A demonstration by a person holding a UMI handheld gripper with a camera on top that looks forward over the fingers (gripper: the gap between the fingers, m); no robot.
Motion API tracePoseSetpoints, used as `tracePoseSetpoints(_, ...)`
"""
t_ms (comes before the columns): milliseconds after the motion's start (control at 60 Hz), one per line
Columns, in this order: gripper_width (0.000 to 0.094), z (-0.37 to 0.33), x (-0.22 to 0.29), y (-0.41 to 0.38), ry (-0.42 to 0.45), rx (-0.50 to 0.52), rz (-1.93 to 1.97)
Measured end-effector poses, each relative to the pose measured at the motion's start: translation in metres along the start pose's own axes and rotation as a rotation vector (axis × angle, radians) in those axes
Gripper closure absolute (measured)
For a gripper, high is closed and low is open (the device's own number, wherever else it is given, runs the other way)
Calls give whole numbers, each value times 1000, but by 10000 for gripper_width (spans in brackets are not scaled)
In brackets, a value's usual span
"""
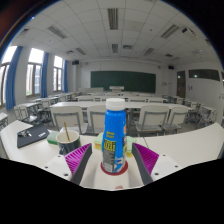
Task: Pour water
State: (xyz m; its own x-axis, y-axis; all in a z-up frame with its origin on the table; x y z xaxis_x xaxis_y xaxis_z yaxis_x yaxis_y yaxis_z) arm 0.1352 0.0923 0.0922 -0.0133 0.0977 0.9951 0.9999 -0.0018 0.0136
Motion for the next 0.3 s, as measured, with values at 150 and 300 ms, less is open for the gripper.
tracePoseSetpoints(150,87,-78,12,-29,38,59,49)
tracePoseSetpoints(300,88,-137,-10,-61,49,120,155)
Point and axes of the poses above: the point between the fingertips, and its own axes, seen from behind it with the camera up: y to the right, x up, z forward, the way the camera looks, the point moved 1 cm from there along -z, backward, against the way the camera looks, and after that the axes turned 11 degrees about y, right-handed, at the moved point
